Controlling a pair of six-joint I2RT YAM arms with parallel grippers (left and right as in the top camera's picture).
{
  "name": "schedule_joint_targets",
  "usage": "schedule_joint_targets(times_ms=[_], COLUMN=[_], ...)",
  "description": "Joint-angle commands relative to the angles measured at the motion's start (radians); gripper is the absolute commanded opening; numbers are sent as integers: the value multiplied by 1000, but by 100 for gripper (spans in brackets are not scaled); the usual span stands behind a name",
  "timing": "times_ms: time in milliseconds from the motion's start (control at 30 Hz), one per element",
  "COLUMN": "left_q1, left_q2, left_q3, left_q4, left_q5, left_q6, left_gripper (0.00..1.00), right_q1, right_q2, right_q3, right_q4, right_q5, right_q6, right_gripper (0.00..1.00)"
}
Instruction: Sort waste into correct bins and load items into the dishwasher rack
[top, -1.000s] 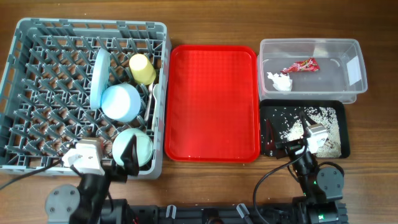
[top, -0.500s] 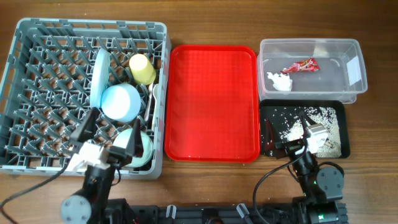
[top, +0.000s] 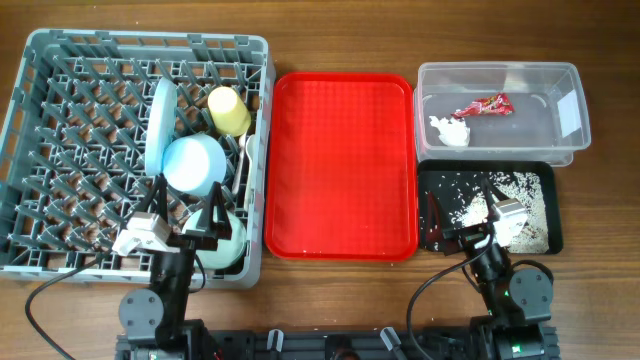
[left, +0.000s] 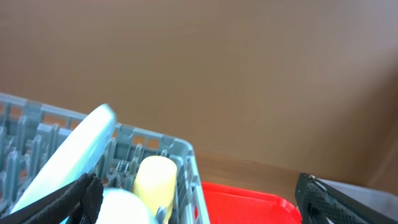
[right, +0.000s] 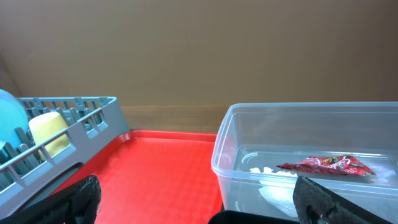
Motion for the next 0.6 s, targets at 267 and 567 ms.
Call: schedule_joint_targets(times_ms=[267,567], left_q1=[-72,-72], left_q2=[-9,-9], left_q3=[-10,-10], left_q4=[-230,-229], left_q5=[-306,-305], left_q6=[8,103], left_gripper=[100,100], right_q1=[6,6], right_q2=[-11,-11], right_q3=[-1,-1], right_q4=[6,6], right_q5=[-17,-17], right_q6=[7,7], right_gripper=[100,100])
